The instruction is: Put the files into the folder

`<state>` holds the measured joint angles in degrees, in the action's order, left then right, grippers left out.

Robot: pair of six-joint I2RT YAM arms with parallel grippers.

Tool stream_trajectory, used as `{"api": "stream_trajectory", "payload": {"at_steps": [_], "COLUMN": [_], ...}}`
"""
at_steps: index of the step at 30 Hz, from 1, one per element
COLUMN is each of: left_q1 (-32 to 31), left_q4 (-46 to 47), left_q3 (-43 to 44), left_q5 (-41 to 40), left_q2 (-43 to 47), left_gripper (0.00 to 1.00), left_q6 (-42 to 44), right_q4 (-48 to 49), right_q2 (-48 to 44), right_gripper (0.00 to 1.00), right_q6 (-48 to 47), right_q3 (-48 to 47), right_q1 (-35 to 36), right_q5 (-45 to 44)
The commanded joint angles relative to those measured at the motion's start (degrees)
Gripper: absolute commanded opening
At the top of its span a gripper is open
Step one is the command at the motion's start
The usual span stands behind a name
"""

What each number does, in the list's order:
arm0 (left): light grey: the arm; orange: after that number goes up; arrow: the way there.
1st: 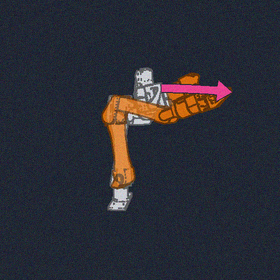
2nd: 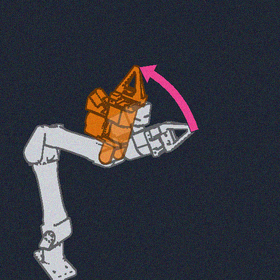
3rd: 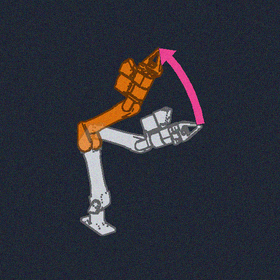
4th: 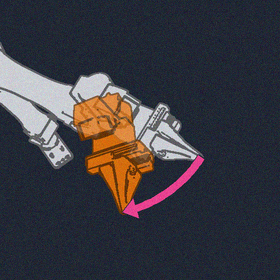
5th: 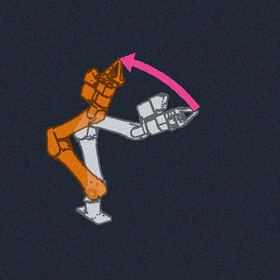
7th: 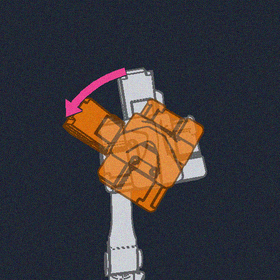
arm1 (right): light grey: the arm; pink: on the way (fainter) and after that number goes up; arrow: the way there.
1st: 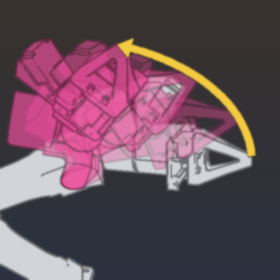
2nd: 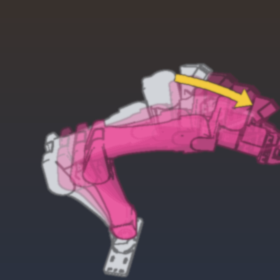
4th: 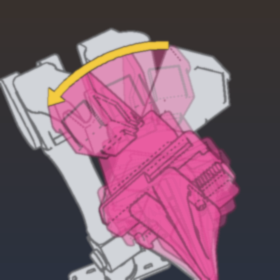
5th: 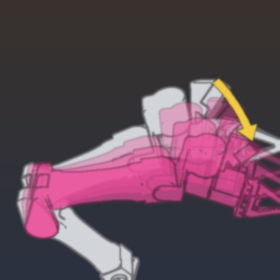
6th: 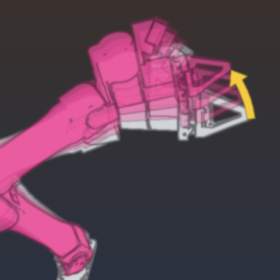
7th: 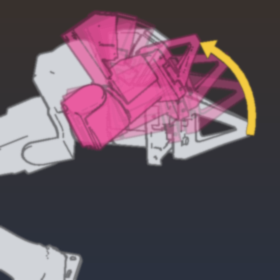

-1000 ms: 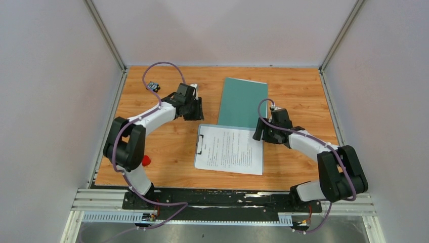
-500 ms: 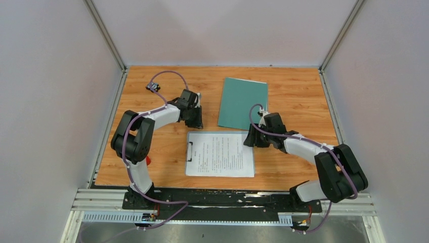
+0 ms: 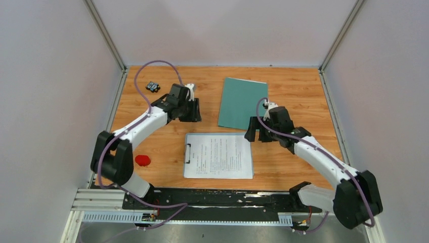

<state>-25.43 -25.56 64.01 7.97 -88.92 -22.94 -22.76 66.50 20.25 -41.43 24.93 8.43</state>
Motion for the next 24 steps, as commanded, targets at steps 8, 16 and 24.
{"api": "stream_trajectory", "payload": {"at_steps": [8, 16, 24], "left_q1": [-0.23, -0.23, -0.23], "left_q4": [1.96, 10.85, 9.02], "left_q3": [0.95, -13.78, -17.86], "left_q5": [2.11, 2.39, -0.77], "left_q2": [28.7, 43.78, 47.64], "left_gripper": [1.0, 1.0, 1.0], "left_q6": [0.8, -1.95, -1.93], "right_q4": [-13.69, -11.01, -9.16], "right_q2": [-21.4, -27.49, -29.05], "right_gripper": [0.99, 0.99, 0.99], "right_q6": [-1.01, 2.28, 2.06], "right_q3": [-9.48, -4.1, -2.11], "right_q1": [-0.06, -0.13, -0.08], "right_q5": [-11.25, -11.66, -10.12]}}
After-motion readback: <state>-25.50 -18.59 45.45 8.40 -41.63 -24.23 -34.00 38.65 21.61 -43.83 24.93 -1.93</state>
